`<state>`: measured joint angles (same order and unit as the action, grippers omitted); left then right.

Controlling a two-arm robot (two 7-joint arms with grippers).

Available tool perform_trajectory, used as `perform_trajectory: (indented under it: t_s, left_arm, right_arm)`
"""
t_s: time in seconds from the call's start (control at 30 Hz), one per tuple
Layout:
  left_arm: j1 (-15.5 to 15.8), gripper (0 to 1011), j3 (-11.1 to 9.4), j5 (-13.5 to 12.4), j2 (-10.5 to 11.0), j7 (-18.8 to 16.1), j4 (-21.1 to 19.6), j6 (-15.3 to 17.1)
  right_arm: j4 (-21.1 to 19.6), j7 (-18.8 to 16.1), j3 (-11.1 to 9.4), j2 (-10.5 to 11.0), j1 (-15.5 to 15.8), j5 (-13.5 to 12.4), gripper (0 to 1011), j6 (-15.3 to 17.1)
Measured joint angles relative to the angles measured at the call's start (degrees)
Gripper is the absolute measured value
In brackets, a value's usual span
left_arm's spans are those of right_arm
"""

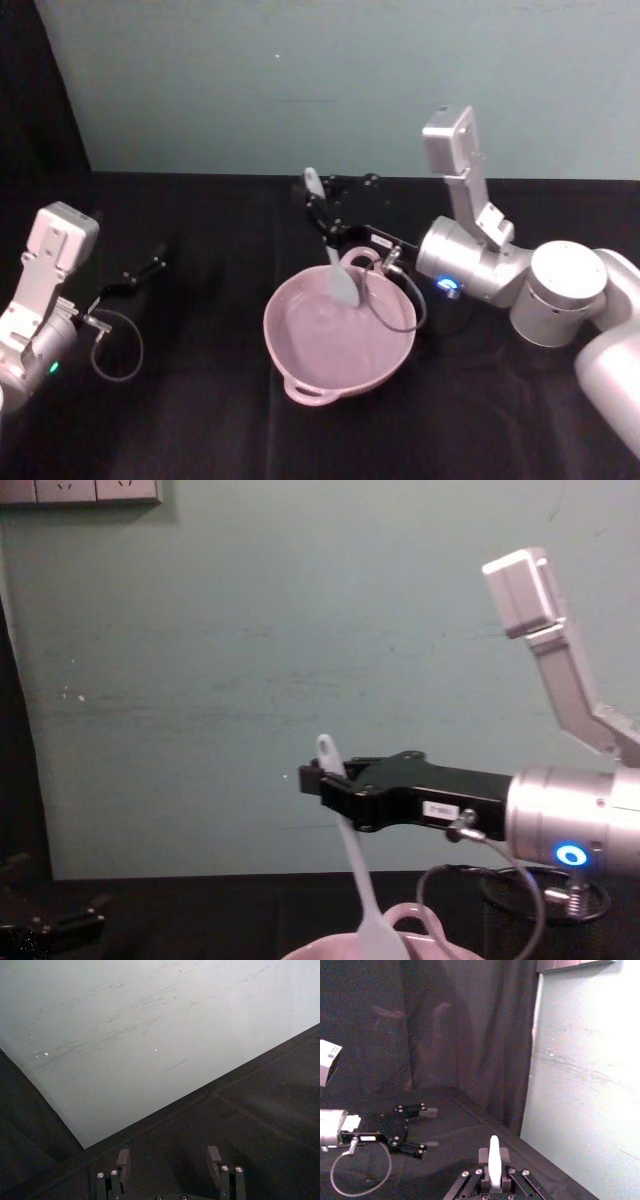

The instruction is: Use the one hand to pick up the spoon and stir the clear water in the bowl.

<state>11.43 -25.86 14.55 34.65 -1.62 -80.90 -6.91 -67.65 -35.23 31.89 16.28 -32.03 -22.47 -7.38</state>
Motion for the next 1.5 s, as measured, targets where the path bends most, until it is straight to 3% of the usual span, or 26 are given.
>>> perform_trajectory:
  t_s: [0.37, 0.6, 1.2, 1.5]
  left_arm:
    - [0.0, 1005, 0.0, 0.0, 0.0, 0.0, 0.0, 0.0]
    - [0.0, 1005, 0.0, 0.0, 0.0, 0.0, 0.0, 0.0]
    - [0.0, 1005, 0.0, 0.0, 0.0, 0.0, 0.0, 0.0]
    - [0.0, 1005, 0.0, 0.0, 0.0, 0.0, 0.0, 0.0]
  right_arm:
    - [-9.1, 2.1, -3.1, 4.5, 6.3, -1.2, 125, 2.8]
    - [-12.6, 2.3, -3.7, 5.4, 8.6, -2.4, 125, 3.7]
    - [-17.4, 3.1, -4.7, 6.4, 9.8, -4.4, 125, 5.0]
    - [-20.7, 4.9, -7.7, 7.7, 10.1, -6.4, 125, 5.1]
